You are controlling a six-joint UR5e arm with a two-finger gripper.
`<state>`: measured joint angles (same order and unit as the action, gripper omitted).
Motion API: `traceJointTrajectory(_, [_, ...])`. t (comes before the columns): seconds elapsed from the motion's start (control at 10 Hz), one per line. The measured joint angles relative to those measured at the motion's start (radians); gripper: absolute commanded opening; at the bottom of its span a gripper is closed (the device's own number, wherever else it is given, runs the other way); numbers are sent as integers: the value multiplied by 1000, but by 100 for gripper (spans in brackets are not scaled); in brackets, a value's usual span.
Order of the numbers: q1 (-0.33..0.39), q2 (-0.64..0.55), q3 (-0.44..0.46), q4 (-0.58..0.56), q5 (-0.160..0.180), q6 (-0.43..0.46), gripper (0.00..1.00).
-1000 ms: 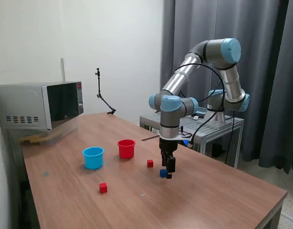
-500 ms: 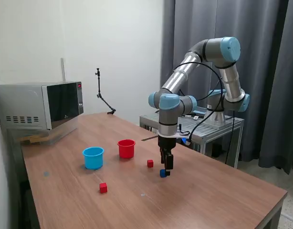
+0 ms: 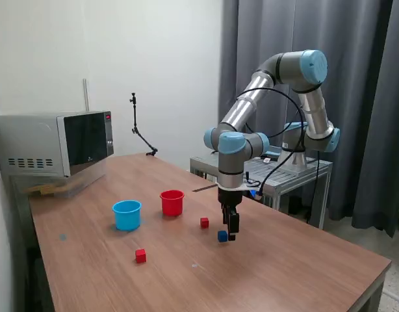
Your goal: Place red objects in the red bin, and blue objects in the blue bin.
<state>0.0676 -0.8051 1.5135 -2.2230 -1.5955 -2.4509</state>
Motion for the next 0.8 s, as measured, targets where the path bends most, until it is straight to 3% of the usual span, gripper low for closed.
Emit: traceJointTrajectory(0.8, [3,13,-22,0,12,-10,100])
